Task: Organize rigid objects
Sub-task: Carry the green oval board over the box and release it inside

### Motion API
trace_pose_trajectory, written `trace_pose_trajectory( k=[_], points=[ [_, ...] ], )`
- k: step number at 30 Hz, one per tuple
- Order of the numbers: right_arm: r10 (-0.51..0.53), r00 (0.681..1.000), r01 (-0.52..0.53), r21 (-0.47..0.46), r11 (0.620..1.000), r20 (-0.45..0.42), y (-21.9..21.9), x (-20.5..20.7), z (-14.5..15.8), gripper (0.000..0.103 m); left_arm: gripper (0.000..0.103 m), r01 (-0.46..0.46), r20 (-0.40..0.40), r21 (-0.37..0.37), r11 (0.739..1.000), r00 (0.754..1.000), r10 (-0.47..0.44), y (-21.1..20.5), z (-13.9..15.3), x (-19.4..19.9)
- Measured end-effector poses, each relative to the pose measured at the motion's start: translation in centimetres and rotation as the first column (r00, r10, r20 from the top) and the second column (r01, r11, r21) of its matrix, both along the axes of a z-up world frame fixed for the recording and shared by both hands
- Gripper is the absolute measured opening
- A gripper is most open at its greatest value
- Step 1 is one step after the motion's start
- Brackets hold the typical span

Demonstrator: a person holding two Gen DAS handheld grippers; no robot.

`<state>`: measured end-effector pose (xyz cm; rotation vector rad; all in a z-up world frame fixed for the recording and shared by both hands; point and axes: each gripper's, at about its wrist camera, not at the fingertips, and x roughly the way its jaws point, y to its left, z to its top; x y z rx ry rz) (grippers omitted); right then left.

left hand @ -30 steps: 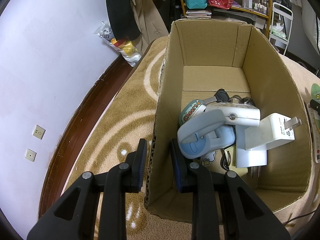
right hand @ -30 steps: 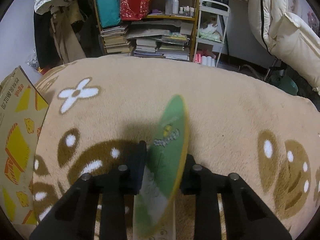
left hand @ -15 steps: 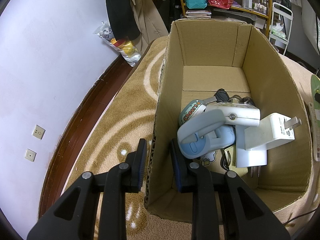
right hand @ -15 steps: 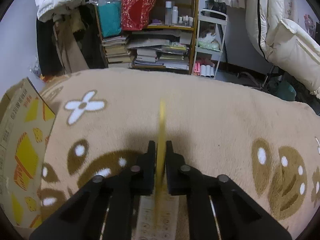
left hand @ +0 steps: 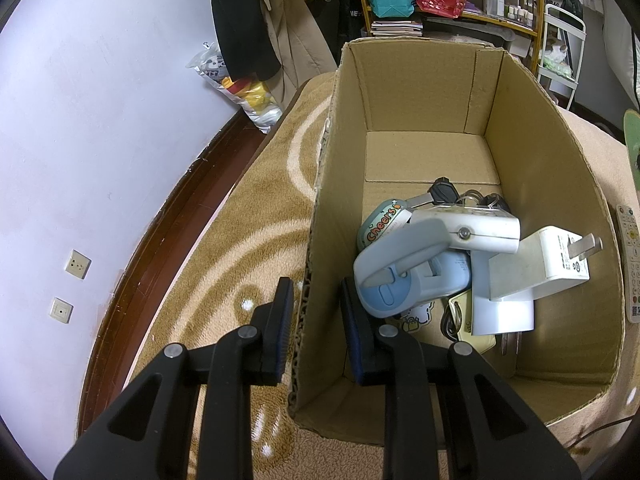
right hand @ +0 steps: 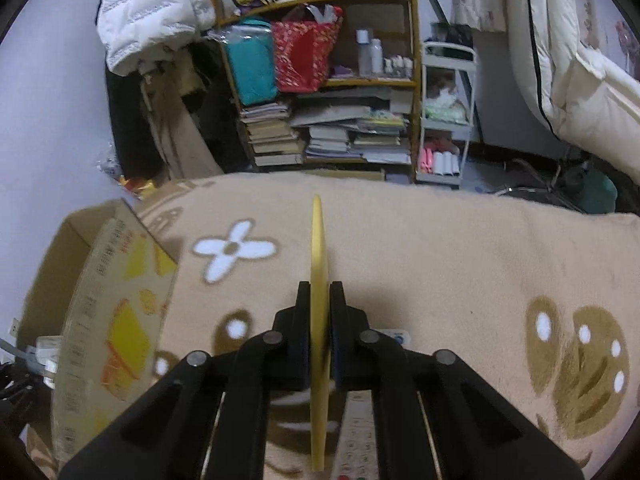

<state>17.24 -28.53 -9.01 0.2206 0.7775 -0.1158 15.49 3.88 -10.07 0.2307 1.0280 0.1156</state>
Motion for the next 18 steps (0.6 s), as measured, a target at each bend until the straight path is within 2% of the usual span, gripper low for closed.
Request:
trace_pose_trajectory(
  k=[6, 18],
  points=[
    [0.047, 0.998, -0.050, 0.081, 0.995, 0.043, 2.5, -0.3, 2.1, 0.009, 0.023, -0.001, 0.000, 0.000, 1.000, 1.000, 0.001, 0.0, 0.0, 0.0],
    [0.190, 0.971, -0.204, 0.089, 0.975, 0.147, 9.3, -1.6, 4.9, 0.009, 0.023, 0.000, 0.000, 0.000, 1.000, 1.000, 0.000, 0.0, 0.0, 0.0]
  ],
)
